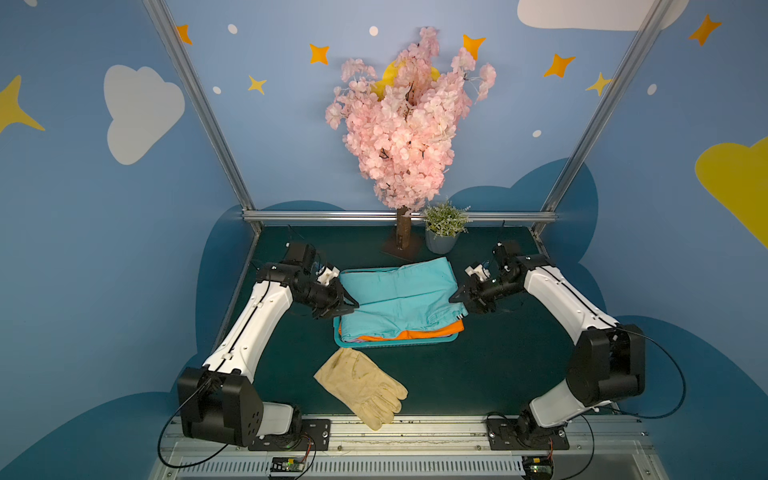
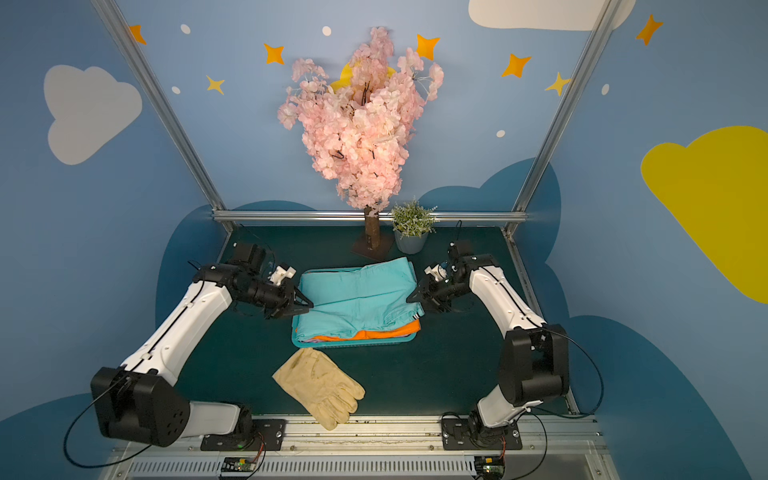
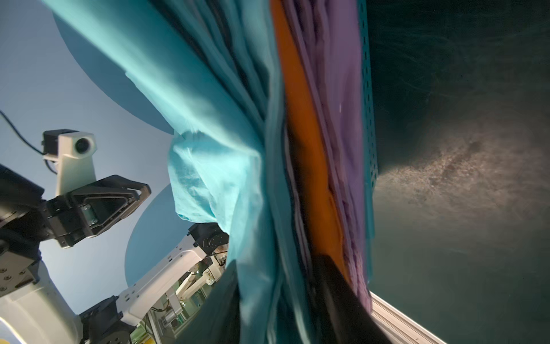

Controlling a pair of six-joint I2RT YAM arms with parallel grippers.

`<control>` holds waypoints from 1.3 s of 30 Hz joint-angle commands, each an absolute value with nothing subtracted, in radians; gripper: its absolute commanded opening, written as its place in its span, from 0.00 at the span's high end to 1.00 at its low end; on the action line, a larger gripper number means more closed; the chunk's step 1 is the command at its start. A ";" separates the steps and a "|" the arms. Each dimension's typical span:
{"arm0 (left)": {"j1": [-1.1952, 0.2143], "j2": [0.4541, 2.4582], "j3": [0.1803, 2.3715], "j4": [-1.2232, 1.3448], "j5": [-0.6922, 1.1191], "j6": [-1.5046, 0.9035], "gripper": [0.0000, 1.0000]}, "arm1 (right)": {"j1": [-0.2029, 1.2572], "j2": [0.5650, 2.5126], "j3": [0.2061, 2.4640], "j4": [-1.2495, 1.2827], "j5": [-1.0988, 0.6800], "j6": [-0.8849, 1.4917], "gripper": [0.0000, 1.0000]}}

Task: Put the folded long pants in the basket
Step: Place the long pant in the basket.

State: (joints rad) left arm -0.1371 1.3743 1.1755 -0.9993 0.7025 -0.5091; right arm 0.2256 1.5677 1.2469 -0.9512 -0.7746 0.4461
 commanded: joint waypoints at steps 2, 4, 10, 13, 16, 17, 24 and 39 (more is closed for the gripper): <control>-0.134 1.368 1.052 -0.917 0.716 -0.551 0.78 | 0.243 1.502 1.173 -0.943 -0.790 0.455 0.74; -0.136 1.387 1.016 -0.910 0.710 -0.549 0.80 | 0.250 1.505 1.146 -0.930 -0.805 0.456 0.82; -0.119 1.389 1.032 -0.962 0.636 -0.520 0.80 | 0.263 1.516 1.103 -0.923 -0.794 0.451 0.94; -0.093 1.392 1.058 -1.006 0.594 -0.484 0.79 | 0.263 1.517 1.088 -0.932 -0.751 0.446 0.86; -0.047 1.404 1.115 -1.043 0.629 -0.460 0.75 | 0.262 1.505 1.130 -0.965 -0.742 0.456 0.59; -0.039 1.398 1.145 -1.042 0.652 -0.459 0.70 | 0.261 1.495 1.173 -0.986 -0.734 0.454 0.56; -0.044 1.386 1.337 -0.967 0.730 -0.528 0.61 | 0.251 1.427 1.474 -1.028 -0.583 0.483 0.35; -0.049 1.757 1.394 -0.676 0.701 -0.594 0.70 | 0.267 1.885 1.597 -0.571 -0.823 0.704 0.91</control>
State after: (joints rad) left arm -0.0486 1.7367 1.3670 -0.7315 0.7109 -0.5884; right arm 0.2615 1.8503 1.5459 -0.6106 -0.7982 0.6979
